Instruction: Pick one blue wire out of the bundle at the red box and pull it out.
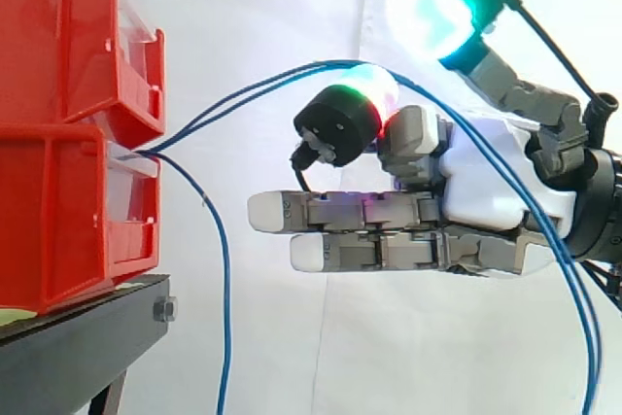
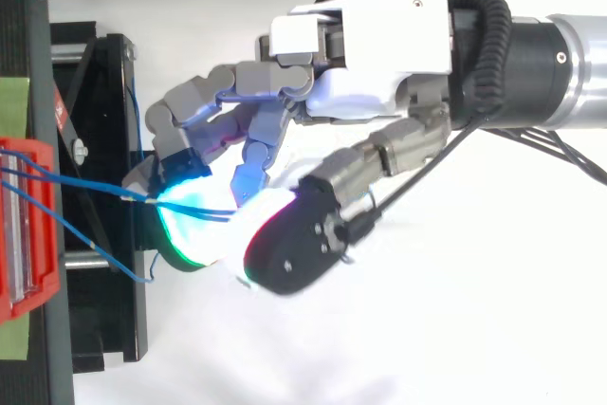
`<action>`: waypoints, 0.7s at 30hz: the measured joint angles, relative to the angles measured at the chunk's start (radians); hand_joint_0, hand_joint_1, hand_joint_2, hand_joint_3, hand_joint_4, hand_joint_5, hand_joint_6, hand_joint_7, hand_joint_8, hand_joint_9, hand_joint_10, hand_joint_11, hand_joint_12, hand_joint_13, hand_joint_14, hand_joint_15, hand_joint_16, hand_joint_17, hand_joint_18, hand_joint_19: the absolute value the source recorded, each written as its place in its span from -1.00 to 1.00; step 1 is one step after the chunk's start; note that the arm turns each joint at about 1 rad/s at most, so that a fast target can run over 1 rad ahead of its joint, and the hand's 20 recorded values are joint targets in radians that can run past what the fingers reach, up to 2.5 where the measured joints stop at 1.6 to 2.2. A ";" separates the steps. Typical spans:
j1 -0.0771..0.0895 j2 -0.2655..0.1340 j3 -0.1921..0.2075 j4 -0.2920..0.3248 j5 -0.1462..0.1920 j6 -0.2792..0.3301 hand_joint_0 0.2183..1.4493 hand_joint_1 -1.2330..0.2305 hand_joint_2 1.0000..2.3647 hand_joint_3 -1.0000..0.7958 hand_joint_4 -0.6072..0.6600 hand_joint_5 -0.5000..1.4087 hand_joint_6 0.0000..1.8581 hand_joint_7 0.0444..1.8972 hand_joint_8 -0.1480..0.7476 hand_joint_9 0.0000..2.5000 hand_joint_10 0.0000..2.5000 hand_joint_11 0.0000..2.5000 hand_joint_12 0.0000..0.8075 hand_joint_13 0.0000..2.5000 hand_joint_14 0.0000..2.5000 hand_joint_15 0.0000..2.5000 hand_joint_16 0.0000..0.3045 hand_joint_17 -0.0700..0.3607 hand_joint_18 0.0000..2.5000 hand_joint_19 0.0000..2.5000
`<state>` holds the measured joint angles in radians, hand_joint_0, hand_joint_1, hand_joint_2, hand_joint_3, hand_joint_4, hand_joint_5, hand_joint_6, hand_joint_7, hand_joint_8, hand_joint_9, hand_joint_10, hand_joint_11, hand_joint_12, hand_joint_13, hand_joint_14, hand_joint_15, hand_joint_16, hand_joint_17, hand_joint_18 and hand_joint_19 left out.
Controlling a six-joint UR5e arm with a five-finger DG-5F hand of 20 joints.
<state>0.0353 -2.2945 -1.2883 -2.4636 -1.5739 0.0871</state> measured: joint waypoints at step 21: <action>0.000 0.000 0.000 0.001 0.000 -0.001 -0.38 -0.56 -0.98 -0.28 0.25 -0.52 -0.19 0.48 -0.16 -0.06 -0.98 -0.35 -0.09 -0.65 -0.99 -0.78 -0.66 -0.13 -0.76 -0.70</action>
<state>0.0353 -2.2948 -1.2885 -2.4624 -1.5739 0.0864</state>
